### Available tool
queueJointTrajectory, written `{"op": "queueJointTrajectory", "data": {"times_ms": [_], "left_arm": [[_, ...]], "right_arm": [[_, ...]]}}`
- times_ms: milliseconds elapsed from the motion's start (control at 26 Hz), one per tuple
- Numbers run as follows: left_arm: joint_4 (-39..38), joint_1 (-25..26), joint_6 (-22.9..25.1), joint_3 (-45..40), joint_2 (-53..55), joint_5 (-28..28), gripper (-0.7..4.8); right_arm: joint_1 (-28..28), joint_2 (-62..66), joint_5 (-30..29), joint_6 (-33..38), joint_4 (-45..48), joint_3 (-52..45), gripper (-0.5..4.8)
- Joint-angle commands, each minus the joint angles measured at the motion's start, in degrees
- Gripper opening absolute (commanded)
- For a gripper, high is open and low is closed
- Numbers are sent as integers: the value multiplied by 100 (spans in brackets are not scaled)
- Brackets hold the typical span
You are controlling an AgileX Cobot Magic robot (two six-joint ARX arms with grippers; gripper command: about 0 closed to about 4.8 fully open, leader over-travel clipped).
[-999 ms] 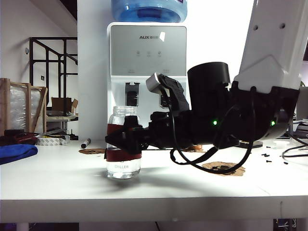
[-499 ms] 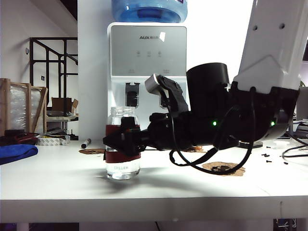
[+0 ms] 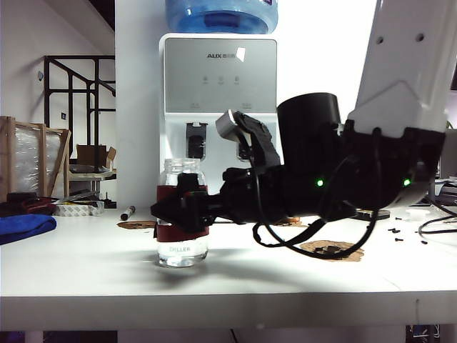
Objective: Pick up the water bottle with two loops of red belts, then reach the front water dispenser and gently press the gray-black baffle horizontally to get a little water.
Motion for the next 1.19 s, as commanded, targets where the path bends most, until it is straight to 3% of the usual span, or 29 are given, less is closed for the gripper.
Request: {"op": "queueJointTrajectory", "data": {"times_ms": [38, 422, 461, 499, 691, 999, 1191], "left_arm": [[87, 4, 26, -17, -9, -15, -4], [227, 4, 26, -57, -9, 4, -4], [225, 4, 26, -57, -9, -2, -4], [227, 4, 26, -57, -9, 0, -4], [212, 4, 26, -57, -9, 0, -4], [212, 4, 26, -55, -9, 0, -4], [210, 4, 26, -55, -9, 0, -4]], "right_arm": [[13, -262, 85, 28, -17, -144, 479], [-68, -1394, 509, 17, -205, -1582, 472], [-118, -1794, 485, 35, -299, -1941, 168], [-125, -2006, 487, 28, -343, -2105, -1], [-125, -3779, 837, -7, -1016, -2933, -5], [-166, -5853, 2103, -35, -3418, -3322, -5], [-1211, -7346, 2105, 188, -4229, -3967, -5]]}}
